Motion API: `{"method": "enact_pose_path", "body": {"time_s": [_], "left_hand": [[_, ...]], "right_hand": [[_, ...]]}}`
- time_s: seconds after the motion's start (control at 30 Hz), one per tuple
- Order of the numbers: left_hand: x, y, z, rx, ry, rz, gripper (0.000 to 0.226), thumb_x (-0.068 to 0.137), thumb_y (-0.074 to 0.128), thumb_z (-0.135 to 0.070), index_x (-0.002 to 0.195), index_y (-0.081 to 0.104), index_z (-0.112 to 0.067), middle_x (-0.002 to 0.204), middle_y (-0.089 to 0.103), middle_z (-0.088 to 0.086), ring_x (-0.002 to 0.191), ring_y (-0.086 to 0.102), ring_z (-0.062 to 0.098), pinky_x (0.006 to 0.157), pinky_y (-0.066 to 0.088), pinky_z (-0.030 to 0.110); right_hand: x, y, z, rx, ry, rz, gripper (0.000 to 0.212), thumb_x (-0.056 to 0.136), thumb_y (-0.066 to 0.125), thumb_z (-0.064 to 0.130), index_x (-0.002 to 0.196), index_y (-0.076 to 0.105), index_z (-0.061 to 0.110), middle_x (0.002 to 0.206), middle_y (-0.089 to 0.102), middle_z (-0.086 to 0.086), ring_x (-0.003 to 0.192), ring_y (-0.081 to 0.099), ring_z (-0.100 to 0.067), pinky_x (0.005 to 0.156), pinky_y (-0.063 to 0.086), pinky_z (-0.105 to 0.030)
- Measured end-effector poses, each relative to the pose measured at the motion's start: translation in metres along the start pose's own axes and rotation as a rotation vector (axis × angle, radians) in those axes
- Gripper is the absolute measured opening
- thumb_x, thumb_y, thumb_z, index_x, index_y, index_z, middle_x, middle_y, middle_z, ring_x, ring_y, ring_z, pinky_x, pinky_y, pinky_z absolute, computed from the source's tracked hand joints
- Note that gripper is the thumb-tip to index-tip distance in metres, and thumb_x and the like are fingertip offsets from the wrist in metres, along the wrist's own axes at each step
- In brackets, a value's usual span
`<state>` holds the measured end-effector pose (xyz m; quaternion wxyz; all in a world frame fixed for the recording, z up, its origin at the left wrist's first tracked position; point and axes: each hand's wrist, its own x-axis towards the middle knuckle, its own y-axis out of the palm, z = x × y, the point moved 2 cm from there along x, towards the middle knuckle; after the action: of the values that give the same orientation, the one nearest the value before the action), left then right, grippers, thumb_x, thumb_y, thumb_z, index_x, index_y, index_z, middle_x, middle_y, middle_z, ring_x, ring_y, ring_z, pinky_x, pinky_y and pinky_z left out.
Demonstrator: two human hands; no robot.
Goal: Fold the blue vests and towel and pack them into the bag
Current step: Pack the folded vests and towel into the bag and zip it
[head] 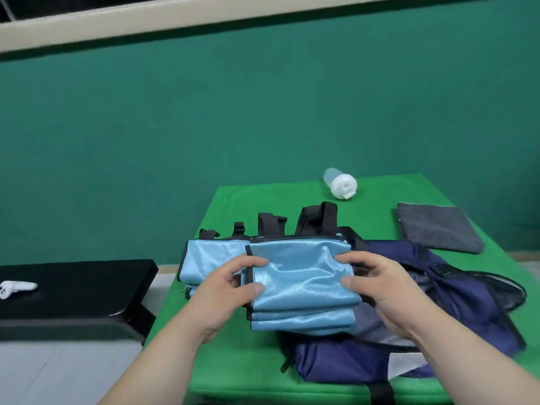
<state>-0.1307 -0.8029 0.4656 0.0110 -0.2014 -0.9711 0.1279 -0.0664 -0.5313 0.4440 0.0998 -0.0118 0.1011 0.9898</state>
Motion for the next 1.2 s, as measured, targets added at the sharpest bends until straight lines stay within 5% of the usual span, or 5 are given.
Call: {"method": "enact_pose_path", "body": {"time_s": [0.2, 0.43, 0.63, 0.93, 1.2], "left_hand": [[0.038, 0.050, -0.014, -0.016, 0.050, 0.088, 0.040, 0.087, 0.073, -0.006, 0.103, 0.073, -0.042, 0.069, 0.057, -0.023, 0.061, 0.037, 0.007, 0.059, 0.037, 0.013], [0.062, 0.099, 0.017, 0.063, -0.039, 0.162, 0.038, 0.082, 0.078, -0.013, 0.109, 0.072, -0.040, 0.108, 0.065, -0.009, 0.081, 0.056, 0.007, 0.081, 0.046, 0.023], [0.065, 0.112, 0.049, 0.208, -0.074, 0.172, 0.042, 0.083, 0.077, -0.022, 0.115, 0.067, -0.046, 0.130, 0.060, -0.012, 0.126, 0.054, 0.018, 0.113, 0.038, 0.039], [0.072, 0.129, 0.049, 0.317, -0.028, 0.181, 0.035, 0.086, 0.073, -0.021, 0.107, 0.067, -0.049, 0.104, 0.060, -0.025, 0.093, 0.052, -0.017, 0.084, 0.035, 0.009], [0.072, 0.127, 0.051, 0.403, -0.020, 0.261, 0.031, 0.093, 0.065, -0.035, 0.117, 0.061, -0.053, 0.138, 0.048, -0.028, 0.129, 0.043, -0.006, 0.107, 0.031, 0.021]], "right_hand": [[0.007, -0.063, 0.003, -0.005, -0.034, -0.060, 0.065, 0.045, 0.099, 0.033, 0.105, 0.078, 0.019, 0.104, 0.066, -0.024, 0.092, 0.057, -0.026, 0.091, 0.047, -0.046], [0.009, -0.103, -0.038, -0.031, 0.043, -0.164, 0.041, 0.074, 0.074, -0.014, 0.096, 0.080, 0.020, 0.096, 0.066, -0.010, 0.085, 0.055, -0.020, 0.081, 0.042, -0.035], [0.008, -0.112, -0.070, -0.059, 0.155, -0.171, 0.041, 0.078, 0.071, -0.015, 0.095, 0.080, 0.021, 0.105, 0.075, -0.005, 0.090, 0.064, -0.014, 0.086, 0.047, -0.031], [0.009, -0.125, -0.073, -0.149, 0.136, -0.227, 0.040, 0.081, 0.072, -0.007, 0.100, 0.078, 0.028, 0.114, 0.073, -0.003, 0.104, 0.066, -0.027, 0.103, 0.047, -0.050], [0.006, -0.120, -0.051, -0.529, 0.074, -0.287, 0.029, 0.080, 0.076, 0.008, 0.088, 0.076, 0.035, 0.123, 0.062, 0.014, 0.104, 0.062, -0.008, 0.087, 0.044, -0.019]]}}
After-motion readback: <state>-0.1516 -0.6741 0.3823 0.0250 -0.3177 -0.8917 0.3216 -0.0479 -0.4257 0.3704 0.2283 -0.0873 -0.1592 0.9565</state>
